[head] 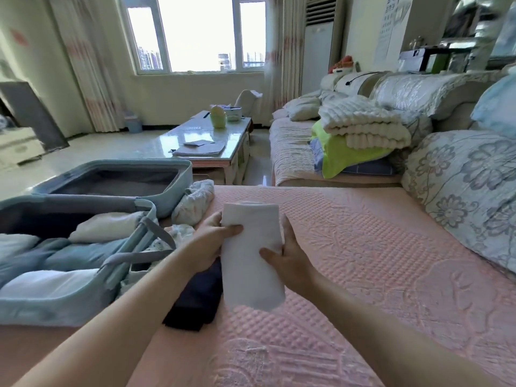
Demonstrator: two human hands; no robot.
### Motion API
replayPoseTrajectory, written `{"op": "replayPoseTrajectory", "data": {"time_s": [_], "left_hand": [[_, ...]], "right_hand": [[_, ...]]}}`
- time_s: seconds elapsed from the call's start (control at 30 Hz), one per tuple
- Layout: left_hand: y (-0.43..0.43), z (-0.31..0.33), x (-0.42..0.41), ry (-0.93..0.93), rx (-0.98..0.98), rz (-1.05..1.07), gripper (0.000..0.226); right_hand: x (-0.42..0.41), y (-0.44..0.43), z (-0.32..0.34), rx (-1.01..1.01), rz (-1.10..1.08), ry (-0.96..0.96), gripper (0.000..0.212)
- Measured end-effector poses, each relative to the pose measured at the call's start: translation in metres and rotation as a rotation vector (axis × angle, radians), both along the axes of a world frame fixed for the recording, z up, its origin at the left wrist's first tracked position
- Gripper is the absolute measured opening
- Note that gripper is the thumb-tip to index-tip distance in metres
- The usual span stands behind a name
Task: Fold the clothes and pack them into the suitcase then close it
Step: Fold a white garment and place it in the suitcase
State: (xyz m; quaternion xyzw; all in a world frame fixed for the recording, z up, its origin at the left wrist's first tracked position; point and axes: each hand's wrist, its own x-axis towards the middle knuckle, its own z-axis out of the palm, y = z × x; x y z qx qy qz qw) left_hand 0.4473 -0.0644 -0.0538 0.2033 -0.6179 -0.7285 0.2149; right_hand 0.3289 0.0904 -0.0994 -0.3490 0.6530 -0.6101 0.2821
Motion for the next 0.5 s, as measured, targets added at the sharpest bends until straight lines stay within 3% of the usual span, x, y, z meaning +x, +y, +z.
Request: {"op": "replayPoseTrajectory", "data": {"time_s": [0.13,0.2,0.3,0.37,0.43,0.5], "left_hand": [[-0.065,0.006,-0.021,-0.034,-0.073,0.206,0.055],[-0.102,0.003,-0.036,-0.092,-0.204,0.318,0.052],[-0.152,-0.004,-0.057,-0.310,-0.498,0.392,0.068],[-0.176,-0.020,-0.070,-0.521,-0.742,0.364,0.067],[-0.190,-0.043,-0.080,-0.639,-0.852,0.243,0.066],[-0.194,-0.070,-0.083,-0.760,-0.930,0.090,0.064]], "right_hand": [[-0.012,-0.074,0.018,0.021,-0.050,-0.018,0.097],[-0.021,-0.114,0.020,0.048,-0.082,-0.025,0.089],[-0.037,-0.175,0.010,0.076,-0.112,-0.032,0.070],[-0.048,-0.207,-0.005,0.136,-0.132,-0.052,0.058],[-0.057,-0.228,-0.021,0.269,-0.133,-0.053,0.050],[-0.064,-0.234,-0.033,0.522,-0.101,0.142,0.057]]}}
